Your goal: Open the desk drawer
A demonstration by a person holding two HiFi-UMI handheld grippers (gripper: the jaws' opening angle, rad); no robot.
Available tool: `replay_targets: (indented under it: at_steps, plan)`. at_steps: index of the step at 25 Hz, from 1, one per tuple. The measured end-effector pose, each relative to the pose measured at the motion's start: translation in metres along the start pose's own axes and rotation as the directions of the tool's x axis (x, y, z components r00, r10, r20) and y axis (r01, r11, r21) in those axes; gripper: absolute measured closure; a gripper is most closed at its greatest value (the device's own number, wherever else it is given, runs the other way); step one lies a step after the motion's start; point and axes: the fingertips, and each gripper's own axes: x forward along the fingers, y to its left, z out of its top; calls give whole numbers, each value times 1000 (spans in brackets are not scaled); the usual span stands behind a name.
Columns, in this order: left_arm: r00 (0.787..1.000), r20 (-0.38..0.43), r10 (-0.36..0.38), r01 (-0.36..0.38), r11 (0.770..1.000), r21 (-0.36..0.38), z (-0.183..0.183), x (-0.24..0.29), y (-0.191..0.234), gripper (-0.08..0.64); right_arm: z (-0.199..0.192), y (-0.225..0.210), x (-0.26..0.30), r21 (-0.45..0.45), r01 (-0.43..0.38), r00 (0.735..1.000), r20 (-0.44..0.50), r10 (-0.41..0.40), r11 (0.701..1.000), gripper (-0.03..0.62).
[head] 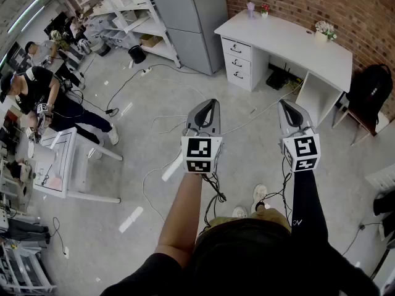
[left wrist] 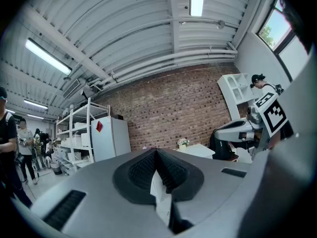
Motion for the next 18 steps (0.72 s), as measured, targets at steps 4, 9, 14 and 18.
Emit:
replay_targets:
  at_steps: [4,9,14,18]
  plan:
    - [1000,10,15,-15,1000,-10,4,-10,6,552,3,9,-3,6,1,1000,2,-1,1000,592]
    - [1000,21,19,-19,1000,4,6,-12,9,552,1,10,-1,40,-5,1000,22,4,999,592]
    - [994,108,-29,37,997,-69,27,-21,15,552,6,17,7,127,-27,998,64,19,992,581]
    - [993,118,16,-6,997,-79,29,-24,26,552,5,25,15,141,-49,997,73,39,989,544]
